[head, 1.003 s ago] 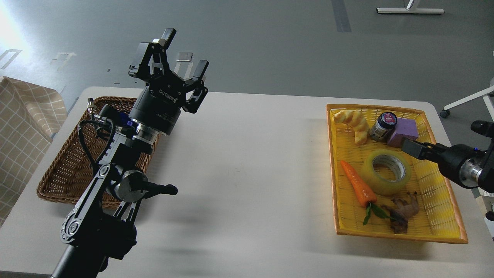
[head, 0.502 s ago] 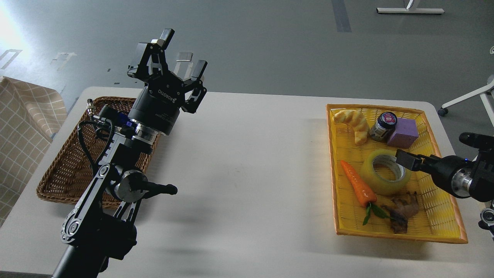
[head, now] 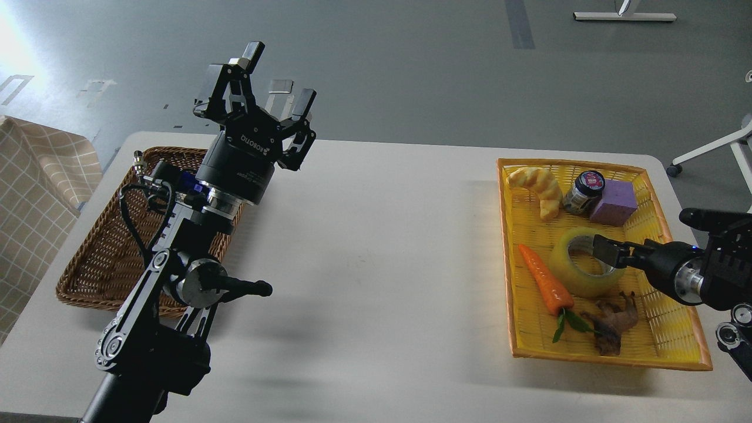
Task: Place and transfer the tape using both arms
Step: 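Reach the right gripper into the tray toward the tape roll, then hook the right gripper into the tape roll's hole and grip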
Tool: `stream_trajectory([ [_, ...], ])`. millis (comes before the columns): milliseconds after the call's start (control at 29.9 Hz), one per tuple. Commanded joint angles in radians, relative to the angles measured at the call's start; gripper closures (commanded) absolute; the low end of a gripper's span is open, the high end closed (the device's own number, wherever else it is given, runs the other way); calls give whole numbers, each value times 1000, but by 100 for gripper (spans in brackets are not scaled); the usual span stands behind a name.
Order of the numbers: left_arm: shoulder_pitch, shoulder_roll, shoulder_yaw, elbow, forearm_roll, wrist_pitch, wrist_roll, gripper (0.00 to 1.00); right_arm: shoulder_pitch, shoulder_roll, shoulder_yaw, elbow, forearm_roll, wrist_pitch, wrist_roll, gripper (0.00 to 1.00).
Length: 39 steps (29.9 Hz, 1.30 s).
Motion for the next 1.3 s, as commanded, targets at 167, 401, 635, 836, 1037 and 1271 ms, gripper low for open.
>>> stream_trajectory([
  [167, 1, 1, 0, 0, -1, 0, -1, 2, -1, 12, -29, -10, -12, 0, 0, 6],
  [401, 1, -1, 2, -2, -1, -1, -1, 2, 0, 36, -29, -7, -16, 0, -1, 7],
  [635, 1, -1, 3, 0, -2, -1, 1, 2, -1, 27, -32, -11, -76, 0, -1, 8],
  [836, 3, -1, 9, -5, 2, -9, -1, 2, -9, 35, -31, -23, -87, 0, -6, 10],
  [1037, 3, -1, 9, -6, 2, -9, -1, 2, -6, 38, -29, -39, -88, 0, -12, 18],
  [1271, 4, -1, 9, -8, 2, -8, 1, 2, -1, 58, -21, -70, -88, -19, -18, 24],
])
